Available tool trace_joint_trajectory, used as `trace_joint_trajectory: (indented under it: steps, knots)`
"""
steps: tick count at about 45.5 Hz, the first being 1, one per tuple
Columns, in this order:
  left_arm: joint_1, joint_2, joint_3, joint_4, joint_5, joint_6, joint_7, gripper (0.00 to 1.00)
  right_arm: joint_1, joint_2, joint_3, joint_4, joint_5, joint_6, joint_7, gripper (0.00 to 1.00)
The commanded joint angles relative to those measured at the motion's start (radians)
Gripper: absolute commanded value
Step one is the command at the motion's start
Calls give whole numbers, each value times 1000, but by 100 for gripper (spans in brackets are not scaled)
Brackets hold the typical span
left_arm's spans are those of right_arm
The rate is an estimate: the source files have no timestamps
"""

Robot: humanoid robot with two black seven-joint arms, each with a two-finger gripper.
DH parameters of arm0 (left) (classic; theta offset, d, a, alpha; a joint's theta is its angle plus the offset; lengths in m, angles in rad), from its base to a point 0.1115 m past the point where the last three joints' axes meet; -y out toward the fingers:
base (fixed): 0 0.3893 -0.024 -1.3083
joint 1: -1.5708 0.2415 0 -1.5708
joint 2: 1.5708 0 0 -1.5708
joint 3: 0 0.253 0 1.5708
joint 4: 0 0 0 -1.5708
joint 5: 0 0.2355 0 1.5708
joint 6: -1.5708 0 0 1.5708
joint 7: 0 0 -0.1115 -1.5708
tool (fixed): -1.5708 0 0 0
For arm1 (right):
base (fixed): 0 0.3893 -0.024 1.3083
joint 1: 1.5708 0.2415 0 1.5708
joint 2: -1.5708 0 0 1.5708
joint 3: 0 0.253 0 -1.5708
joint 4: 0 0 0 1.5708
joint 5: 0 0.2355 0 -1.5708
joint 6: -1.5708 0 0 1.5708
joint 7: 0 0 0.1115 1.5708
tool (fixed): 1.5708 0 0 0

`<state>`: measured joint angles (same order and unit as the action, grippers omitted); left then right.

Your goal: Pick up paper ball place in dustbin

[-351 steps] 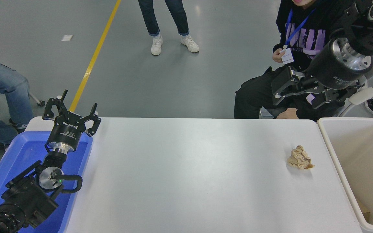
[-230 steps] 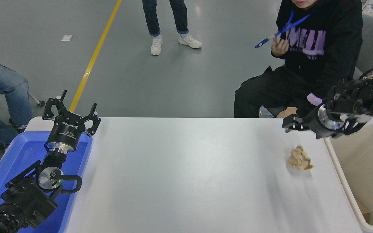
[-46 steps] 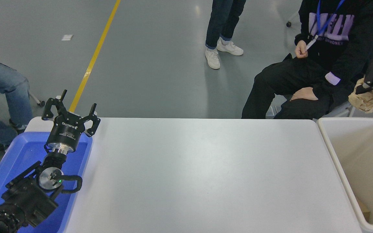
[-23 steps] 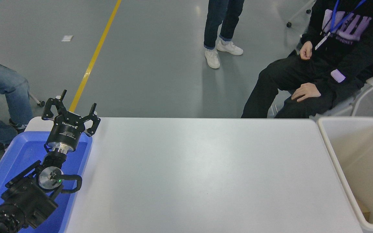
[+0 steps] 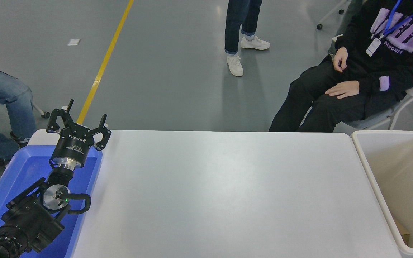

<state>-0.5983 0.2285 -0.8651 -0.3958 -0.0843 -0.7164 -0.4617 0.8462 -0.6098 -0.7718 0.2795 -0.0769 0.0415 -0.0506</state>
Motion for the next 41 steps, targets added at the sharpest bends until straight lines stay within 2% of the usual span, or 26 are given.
trace_joint_trajectory:
  steps: [1,16,17,19,20,21,22,27,41]
  knots:
    - [0,0,0,0,0,0,0,98,-137,120,45,-168,0,-12,0,0]
    - [-1,0,0,0,0,0,0,98,-142,150,45,-183,2,-17,-5,0]
    - [0,0,0,0,0,0,0,98,-142,150,45,-183,2,-18,-3,5]
    - [-2,0,0,0,0,0,0,98,-141,150,43,-184,0,-31,-3,51]
    - [0,0,0,0,0,0,0,98,-138,148,43,-186,0,-46,-3,70]
    - [-1,0,0,0,0,0,0,98,-136,147,43,-187,2,-67,-3,87]
    - [-2,0,0,0,0,0,0,98,-136,145,43,-189,2,-92,-2,99]
    - [-2,0,0,0,0,0,0,98,-142,145,48,-172,3,-163,-2,100]
    - [0,0,0,0,0,0,0,98,-112,120,48,-142,3,-170,0,100]
